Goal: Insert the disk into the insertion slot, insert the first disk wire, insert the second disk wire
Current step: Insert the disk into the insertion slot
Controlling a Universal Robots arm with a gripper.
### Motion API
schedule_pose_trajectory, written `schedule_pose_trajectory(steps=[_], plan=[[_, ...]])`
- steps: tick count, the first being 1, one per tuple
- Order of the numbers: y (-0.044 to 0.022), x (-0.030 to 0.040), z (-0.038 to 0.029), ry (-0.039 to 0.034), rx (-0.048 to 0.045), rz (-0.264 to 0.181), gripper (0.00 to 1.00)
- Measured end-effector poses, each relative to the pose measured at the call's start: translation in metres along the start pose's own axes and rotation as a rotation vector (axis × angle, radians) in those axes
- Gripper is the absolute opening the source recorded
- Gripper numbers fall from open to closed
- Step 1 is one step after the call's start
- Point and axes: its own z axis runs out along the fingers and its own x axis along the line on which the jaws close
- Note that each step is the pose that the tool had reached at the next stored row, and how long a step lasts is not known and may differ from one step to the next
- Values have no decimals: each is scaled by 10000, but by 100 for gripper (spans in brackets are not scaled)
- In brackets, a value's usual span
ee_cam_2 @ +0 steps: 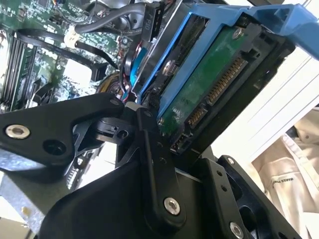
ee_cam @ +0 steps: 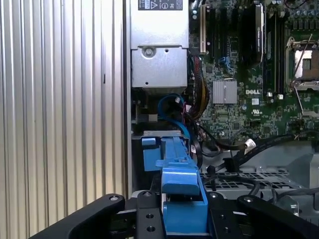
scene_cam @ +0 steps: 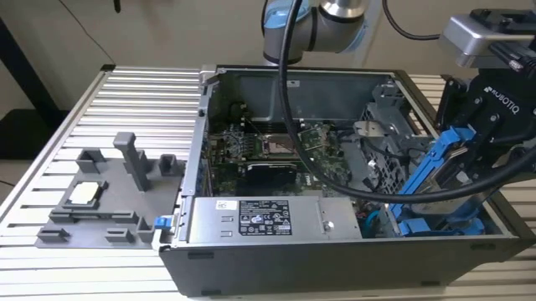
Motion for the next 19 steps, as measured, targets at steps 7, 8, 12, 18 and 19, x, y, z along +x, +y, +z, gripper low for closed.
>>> schedule_pose_trajectory(steps=[7, 8, 12, 18, 19], plan=[[-2, -49, 65, -46, 0, -2, 33], [-2, -57, 75, -58, -1, -3, 33], [-5, -81, 136, -78, -1, -1, 33], [-13, -85, 196, -86, -2, -3, 33], [-14, -85, 196, -86, -2, -3, 33]])
